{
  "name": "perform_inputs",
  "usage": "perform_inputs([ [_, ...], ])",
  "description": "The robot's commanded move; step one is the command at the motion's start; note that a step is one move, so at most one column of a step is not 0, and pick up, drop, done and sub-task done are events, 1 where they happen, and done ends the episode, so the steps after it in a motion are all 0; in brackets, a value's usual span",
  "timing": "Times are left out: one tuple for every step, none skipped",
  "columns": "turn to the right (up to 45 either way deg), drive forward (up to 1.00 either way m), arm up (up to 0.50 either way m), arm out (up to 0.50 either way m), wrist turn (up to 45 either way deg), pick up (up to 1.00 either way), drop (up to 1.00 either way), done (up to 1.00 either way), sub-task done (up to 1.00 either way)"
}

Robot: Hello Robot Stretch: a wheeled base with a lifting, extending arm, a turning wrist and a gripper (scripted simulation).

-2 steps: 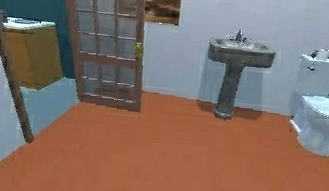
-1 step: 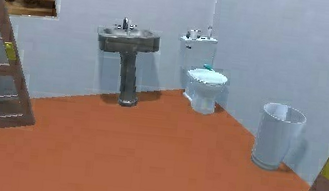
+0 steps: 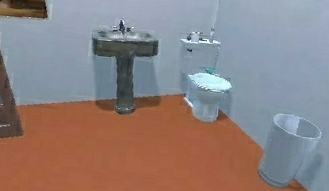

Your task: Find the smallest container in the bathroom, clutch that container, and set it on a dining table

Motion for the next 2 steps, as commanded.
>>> perform_inputs([
  [-6.0, 0.00, 0.00, 0.00, 0.0, 0.00, 0.00, 0.00, 0.00],
  [0.0, 0.60, 0.00, 0.00, 0.0, 0.00, 0.00, 0.00, 0.00],
])
